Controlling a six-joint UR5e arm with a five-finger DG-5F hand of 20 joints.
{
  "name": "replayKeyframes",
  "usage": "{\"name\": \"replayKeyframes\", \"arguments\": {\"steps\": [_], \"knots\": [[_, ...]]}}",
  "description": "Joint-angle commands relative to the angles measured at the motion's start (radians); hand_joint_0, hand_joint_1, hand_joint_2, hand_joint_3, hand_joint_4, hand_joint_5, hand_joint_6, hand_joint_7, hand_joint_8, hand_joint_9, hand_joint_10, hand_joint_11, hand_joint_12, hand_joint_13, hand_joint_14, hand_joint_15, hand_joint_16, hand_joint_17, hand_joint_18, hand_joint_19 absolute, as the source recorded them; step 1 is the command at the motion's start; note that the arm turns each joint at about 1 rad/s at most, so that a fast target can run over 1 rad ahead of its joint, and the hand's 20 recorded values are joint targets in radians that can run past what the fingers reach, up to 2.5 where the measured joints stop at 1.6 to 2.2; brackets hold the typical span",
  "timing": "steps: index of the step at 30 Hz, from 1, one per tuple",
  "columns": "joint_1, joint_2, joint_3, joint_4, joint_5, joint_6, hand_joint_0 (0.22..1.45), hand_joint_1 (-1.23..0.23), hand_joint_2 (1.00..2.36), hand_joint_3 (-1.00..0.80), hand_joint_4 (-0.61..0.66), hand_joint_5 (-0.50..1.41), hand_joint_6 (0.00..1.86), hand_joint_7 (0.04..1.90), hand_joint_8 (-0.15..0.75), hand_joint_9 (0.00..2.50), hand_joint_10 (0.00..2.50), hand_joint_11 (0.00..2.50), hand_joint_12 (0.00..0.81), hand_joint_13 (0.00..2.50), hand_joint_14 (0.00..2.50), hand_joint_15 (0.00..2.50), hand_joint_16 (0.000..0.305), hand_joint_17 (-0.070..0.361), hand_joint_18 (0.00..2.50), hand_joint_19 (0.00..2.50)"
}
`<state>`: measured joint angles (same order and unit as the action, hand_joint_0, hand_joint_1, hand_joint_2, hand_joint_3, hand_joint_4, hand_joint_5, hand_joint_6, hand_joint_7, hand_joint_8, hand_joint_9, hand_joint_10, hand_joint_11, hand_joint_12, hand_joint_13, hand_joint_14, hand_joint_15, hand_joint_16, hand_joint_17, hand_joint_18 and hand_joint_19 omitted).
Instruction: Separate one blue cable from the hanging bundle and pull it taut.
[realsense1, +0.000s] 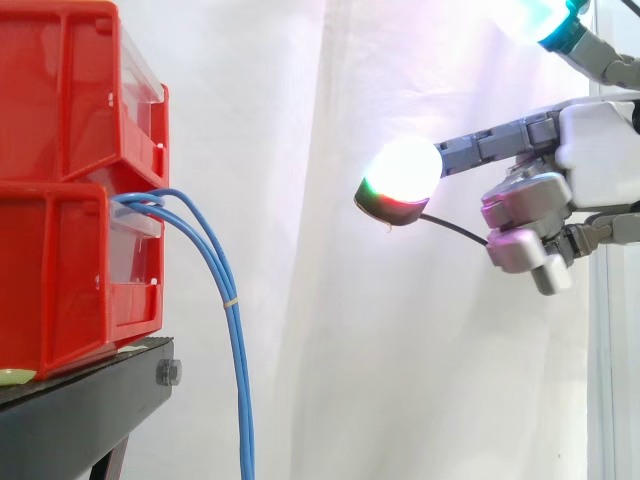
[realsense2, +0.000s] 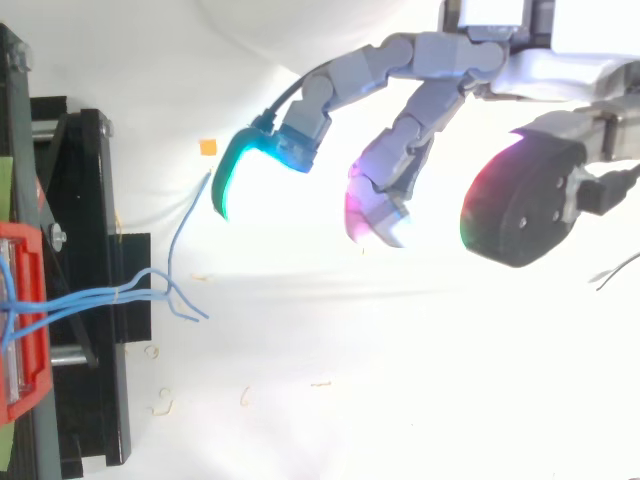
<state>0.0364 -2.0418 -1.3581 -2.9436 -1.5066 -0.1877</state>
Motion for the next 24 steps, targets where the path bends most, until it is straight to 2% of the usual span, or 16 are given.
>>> {"name": "replayKeyframes", "arguments": {"steps": [1,7,9,12,14,15,17,18,19,21,24], "knots": [[0.0,-0.005,0.002,0.006,0.003,-0.001,0.26,-0.3,1.0,-0.5,0.11,-0.28,0.5,0.65,0.452,1.01,0.02,1.68,0.456,1.01,0.02,1.1,0.099,0.222,1.13,0.52],[0.005,-0.021,0.01,0.006,0.011,0.002,0.27,-0.31,1.0,-0.5,0.11,-0.28,0.5,0.65,0.458,1.01,0.02,1.7,0.468,1.06,0.02,1.16,0.099,0.223,1.17,0.58],[0.005,-0.054,0.028,0.018,0.012,0.014,0.27,-0.31,1.0,-0.5,0.12,-0.28,0.5,0.65,0.458,1.06,0.01,1.79,0.48,1.13,0.01,1.28,0.1,0.225,1.23,0.64],[0.005,-0.08,0.05,0.024,0.012,0.034,0.27,-0.31,1.0,-0.5,0.13,-0.28,0.5,0.66,0.466,1.13,0.04,1.95,0.502,1.27,0.0,1.49,0.1,0.226,1.34,0.75],[0.003,-0.094,0.054,0.029,0.019,0.051,0.27,-0.32,1.0,-0.5,0.13,-0.28,0.5,0.66,0.458,1.13,0.33,1.88,0.504,1.25,0.3,1.4,0.101,0.227,1.37,0.77],[0.003,-0.095,0.054,0.031,0.02,0.056,0.27,-0.32,1.0,-0.5,0.13,-0.28,0.5,0.66,0.453,1.12,0.42,1.85,0.513,1.24,0.35,1.39,0.101,0.227,1.38,0.78],[0.0,-0.117,0.06,0.037,0.02,0.073,0.27,-0.32,1.0,-0.5,0.13,-0.28,0.5,0.66,0.457,1.1,0.58,1.82,0.512,1.21,0.65,1.28,0.101,0.227,1.4,0.79],[-0.001,-0.123,0.062,0.04,0.023,0.082,0.27,-0.32,1.0,-0.5,0.13,-0.28,0.5,0.66,0.452,1.1,0.62,1.8,0.516,1.21,0.66,1.3,0.101,0.227,1.4,0.79],[-0.001,-0.132,0.063,0.043,0.023,0.085,0.27,-0.32,1.0,-0.5,0.13,-0.28,0.5,0.66,0.452,1.08,0.75,1.75,0.511,1.2,0.78,1.24,0.101,0.228,1.4,0.8],[-0.001,-0.155,0.077,0.064,0.02,0.09,0.27,-0.32,1.0,-0.5,0.13,-0.28,0.5,0.66,0.452,1.08,0.76,1.76,0.515,1.19,0.81,1.23,0.101,0.228,1.4,0.8],[0.002,-0.166,0.08,0.09,0.025,0.088,0.27,-0.32,1.0,-0.5,0.14,-0.28,0.5,0.66,0.456,1.07,0.77,1.76,0.512,1.18,0.83,1.23,0.101,0.227,1.4,0.81]]}}
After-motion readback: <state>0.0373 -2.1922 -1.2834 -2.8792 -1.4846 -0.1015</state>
